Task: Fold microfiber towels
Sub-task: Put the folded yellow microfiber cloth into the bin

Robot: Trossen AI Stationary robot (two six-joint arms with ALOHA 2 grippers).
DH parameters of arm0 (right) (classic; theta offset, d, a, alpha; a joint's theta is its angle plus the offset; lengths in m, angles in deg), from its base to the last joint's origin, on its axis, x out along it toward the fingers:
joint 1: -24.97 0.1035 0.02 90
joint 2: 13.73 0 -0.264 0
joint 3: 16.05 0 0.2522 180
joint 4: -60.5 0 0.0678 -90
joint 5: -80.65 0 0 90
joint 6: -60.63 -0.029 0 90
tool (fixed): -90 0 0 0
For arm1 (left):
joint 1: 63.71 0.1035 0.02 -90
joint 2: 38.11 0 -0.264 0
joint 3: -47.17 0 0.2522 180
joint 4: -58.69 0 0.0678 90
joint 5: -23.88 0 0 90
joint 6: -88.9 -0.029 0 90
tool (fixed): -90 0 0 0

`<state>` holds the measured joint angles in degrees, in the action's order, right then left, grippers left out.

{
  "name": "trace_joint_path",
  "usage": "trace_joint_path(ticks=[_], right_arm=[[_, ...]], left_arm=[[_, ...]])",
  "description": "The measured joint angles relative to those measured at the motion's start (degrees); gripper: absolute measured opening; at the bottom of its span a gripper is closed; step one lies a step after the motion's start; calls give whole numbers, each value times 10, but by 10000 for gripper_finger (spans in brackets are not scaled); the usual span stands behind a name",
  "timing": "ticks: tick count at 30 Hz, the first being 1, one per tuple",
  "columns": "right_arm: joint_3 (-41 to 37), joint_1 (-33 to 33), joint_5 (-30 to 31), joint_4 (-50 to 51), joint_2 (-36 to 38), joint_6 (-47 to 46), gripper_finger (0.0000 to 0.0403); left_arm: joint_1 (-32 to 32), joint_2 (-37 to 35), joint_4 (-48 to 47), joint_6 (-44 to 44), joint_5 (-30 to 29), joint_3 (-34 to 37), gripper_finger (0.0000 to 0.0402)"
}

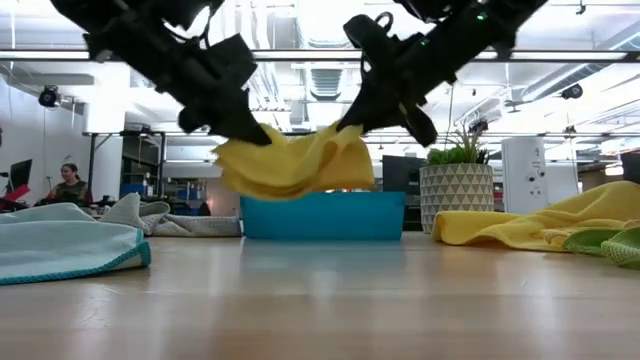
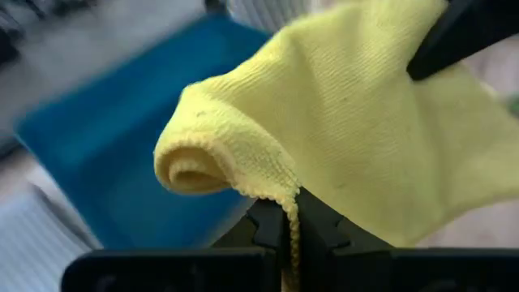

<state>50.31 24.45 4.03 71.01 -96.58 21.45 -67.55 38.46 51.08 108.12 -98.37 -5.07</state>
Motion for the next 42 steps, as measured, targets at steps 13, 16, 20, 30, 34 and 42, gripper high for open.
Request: trace_joint_path(ticks=[13, 16, 20, 30, 34, 42], right_arm=[[117, -168, -44, 130, -14, 171, 12], [156, -187, -45, 184, -37, 194, 12], [197, -198, -44, 245, -76, 210, 12], [258, -206, -44, 319, -155, 223, 12], [258, -211, -44, 326, -169, 221, 12], [258, -214, -43, 335, -176, 219, 15]], left_arm=[[181, 5, 99, -112, 70, -22, 0], [208, 28, 111, -110, 94, -29, 0], [228, 68, 113, -107, 112, -46, 0], [245, 144, 77, -106, 138, -84, 0], [249, 168, 73, -106, 138, -88, 0], [253, 187, 72, -105, 137, -89, 1]])
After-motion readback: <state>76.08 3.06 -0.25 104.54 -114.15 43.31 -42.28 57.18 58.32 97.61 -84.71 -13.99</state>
